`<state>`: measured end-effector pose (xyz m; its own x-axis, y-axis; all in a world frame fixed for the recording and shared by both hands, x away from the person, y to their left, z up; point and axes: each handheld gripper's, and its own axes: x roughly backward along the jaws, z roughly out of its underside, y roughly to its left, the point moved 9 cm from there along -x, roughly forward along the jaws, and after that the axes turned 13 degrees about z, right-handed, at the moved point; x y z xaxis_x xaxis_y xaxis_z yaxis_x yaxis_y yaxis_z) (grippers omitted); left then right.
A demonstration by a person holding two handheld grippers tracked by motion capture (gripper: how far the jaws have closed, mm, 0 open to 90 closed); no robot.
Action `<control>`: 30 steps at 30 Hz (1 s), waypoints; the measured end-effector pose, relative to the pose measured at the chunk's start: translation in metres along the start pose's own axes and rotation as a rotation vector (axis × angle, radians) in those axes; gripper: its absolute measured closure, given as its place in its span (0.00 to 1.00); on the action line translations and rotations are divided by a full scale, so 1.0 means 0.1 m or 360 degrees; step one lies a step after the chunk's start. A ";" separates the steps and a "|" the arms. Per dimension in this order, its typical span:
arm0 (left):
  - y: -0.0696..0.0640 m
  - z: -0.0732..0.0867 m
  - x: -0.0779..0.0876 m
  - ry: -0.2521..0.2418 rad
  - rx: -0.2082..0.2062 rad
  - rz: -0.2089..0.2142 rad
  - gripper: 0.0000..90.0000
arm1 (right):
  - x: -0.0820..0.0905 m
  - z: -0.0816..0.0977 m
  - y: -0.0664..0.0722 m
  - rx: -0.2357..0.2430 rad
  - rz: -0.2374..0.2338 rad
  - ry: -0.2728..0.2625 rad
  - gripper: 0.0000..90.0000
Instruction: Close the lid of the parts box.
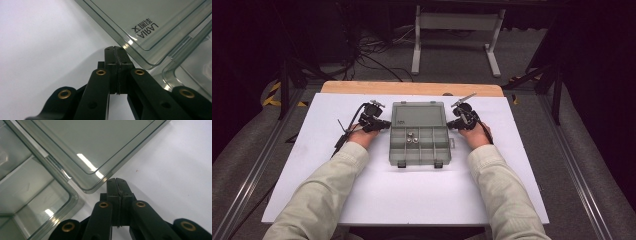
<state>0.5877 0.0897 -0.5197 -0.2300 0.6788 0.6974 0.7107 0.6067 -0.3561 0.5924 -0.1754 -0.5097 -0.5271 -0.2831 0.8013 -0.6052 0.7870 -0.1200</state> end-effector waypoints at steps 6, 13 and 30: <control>0.02 -0.03 -0.01 -0.0005 -0.0003 -0.0008 0.99 | -0.02 -0.03 -0.03 0.0011 0.0030 -0.0055 1.00; 0.03 -0.07 -0.05 -0.0015 0.0013 -0.0005 0.99 | -0.05 -0.05 -0.02 0.0012 0.0005 -0.0079 1.00; -0.02 -0.18 -0.01 -0.0096 -0.0010 -0.0002 0.99 | 0.07 -0.14 -0.05 0.0004 0.0050 -0.0170 1.00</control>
<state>0.5989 0.0806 -0.5085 -0.2703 0.7017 0.6592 0.7146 0.6051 -0.3511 0.5999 -0.1737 -0.4957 -0.6064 -0.3151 0.7301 -0.5887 0.7951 -0.1458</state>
